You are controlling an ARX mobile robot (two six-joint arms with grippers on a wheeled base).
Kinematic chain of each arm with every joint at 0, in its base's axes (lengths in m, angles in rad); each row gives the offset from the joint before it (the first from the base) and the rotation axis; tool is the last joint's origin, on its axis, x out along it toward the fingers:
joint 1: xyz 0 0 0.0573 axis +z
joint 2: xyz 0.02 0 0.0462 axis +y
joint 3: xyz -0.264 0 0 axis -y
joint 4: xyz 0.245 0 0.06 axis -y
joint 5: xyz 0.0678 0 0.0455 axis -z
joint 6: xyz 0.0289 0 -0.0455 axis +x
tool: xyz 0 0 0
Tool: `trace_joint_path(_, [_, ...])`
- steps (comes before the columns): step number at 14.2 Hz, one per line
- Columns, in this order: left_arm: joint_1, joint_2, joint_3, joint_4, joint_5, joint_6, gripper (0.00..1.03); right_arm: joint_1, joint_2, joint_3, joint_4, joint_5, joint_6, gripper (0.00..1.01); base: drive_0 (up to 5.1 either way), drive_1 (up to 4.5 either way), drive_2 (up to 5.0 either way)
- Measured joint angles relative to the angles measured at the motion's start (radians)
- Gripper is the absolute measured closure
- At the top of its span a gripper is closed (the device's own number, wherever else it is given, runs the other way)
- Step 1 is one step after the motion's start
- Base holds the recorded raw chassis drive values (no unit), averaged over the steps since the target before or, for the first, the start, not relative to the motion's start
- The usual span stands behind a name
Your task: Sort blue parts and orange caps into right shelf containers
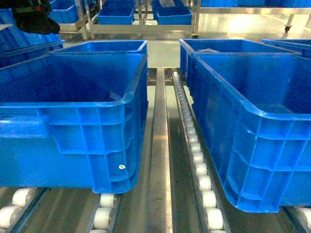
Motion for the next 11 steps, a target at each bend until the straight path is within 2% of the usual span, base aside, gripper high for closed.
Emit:
trace_joint_path(2, [0.0, 0.0, -0.001, 0.007, -0.005, 0.001, 0.05, -0.001, -0.002, 0.001, -0.014, -0.004, 0.002, 0.04, 0.0, 0.0, 0.0])
trace_joint_path(5, [0.0, -0.01, -0.037, 0.093, -0.051, 0.027, 0.15, -0.002, -0.037, -0.008, -0.113, -0.04, 0.036, 0.14, 0.0, 0.0, 0.0])
trace_joint_path(8, [0.003, -0.042, -0.095, 0.12, -0.055, 0.042, 0.24, -0.002, -0.072, -0.053, -0.119, -0.051, 0.061, 0.23, 0.0, 0.0, 0.0])
trace_joint_path(9, [0.005, -0.064, -0.134, 0.134, -0.056, 0.048, 0.29, -0.002, -0.093, -0.083, -0.112, -0.053, 0.069, 0.29, 0.0, 0.0, 0.0])
trace_joint_path(11, [0.019, -0.162, -0.293, 0.181, -0.049, 0.062, 0.56, -0.002, -0.192, -0.204, -0.076, -0.053, 0.092, 0.56, 0.0, 0.0, 0.0])
